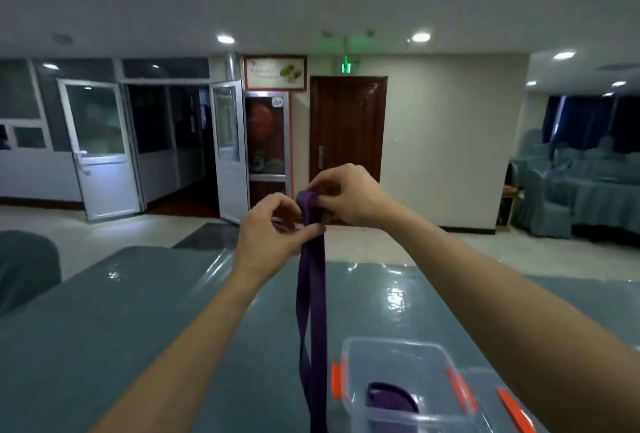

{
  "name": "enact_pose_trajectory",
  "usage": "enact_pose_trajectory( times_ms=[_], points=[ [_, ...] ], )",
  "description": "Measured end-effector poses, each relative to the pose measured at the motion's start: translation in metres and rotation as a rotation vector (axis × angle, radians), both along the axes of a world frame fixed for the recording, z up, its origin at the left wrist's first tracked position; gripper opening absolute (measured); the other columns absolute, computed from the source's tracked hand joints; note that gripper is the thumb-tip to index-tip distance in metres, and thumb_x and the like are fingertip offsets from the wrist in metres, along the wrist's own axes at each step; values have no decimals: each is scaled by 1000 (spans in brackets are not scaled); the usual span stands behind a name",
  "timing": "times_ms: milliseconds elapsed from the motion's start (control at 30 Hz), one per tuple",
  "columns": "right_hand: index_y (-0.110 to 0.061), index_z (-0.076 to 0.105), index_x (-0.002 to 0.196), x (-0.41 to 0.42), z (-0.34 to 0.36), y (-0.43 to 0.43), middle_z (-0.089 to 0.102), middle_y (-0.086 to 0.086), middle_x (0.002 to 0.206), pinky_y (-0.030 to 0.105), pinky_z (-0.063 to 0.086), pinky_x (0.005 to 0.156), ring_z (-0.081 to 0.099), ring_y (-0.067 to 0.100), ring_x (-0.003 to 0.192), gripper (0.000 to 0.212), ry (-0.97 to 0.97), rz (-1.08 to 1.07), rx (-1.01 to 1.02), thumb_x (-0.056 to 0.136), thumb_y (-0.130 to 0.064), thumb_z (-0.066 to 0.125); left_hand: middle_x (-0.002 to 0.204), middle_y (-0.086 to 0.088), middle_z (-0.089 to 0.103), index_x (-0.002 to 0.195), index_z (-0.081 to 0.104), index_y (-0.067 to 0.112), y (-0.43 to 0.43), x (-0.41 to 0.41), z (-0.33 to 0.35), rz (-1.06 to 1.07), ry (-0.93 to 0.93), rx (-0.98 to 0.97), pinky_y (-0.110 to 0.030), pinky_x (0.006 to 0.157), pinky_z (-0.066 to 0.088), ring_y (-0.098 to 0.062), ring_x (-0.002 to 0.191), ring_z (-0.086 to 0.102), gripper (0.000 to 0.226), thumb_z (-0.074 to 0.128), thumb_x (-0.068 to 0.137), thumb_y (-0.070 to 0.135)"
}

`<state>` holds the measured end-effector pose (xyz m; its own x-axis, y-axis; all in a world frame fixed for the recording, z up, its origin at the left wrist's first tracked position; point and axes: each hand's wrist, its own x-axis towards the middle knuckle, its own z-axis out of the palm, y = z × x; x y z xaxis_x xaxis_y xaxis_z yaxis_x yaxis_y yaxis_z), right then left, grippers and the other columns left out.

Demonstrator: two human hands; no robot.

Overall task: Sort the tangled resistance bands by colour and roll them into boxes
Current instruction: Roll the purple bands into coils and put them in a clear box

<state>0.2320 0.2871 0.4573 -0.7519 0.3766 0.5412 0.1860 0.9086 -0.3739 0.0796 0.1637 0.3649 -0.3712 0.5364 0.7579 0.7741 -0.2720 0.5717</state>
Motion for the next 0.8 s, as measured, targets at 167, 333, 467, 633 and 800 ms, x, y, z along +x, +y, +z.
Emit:
enact_pose_trajectory(
  times_ms=[167, 333, 467, 633, 800],
  points=[
    [-18, 81, 114, 13, 55, -13, 81, -2, 103, 27, 65, 82, 79, 11, 89, 24, 143, 158, -47, 97, -3, 74, 141, 7, 62, 132, 53, 25, -10, 8, 40, -318, -390, -128, -34, 111, 53, -2, 123, 66, 74, 93, 77, 54],
    [-13, 83, 112, 18, 86, -21, 82, 1, 107, 21, 62, 85, 78, 11, 101, 26, 196, 290, -189, 95, 5, 74, 97, -6, 78, 128, 69, 11, -5, 14, 73, -560, -446, -300, -58, 105, 59, -30, 102, 80, 31, 58, 112, 35],
    [-10, 78, 122, 23, 102, -17, 79, 9, 116, 36, 66, 90, 79, 23, 105, 35, 251, 244, -389, 102, 9, 57, 70, -1, 64, 105, 70, 14, 7, -1, 107, -212, -298, -133, -51, 73, 64, -19, 60, 67, 24, 53, 115, 28],
    [-10, 71, 125, 26, 116, -9, 77, 22, 120, 50, 63, 99, 77, 37, 109, 22, 91, 345, -631, 107, -18, 61, 75, 6, 74, 94, 68, 34, 9, -14, 150, 188, 160, 11, -22, 65, 52, -5, 65, 70, 22, 56, 112, 28],
    [0, 69, 115, 26, 149, -7, 74, 14, 92, 38, 64, 92, 77, 23, 84, 36, 336, 507, -1029, 109, -35, 59, 82, 14, 63, 102, 72, 30, 17, -18, 196, 250, 480, 19, -25, 71, 46, -1, 76, 61, 10, 65, 108, 35]
  ],
)
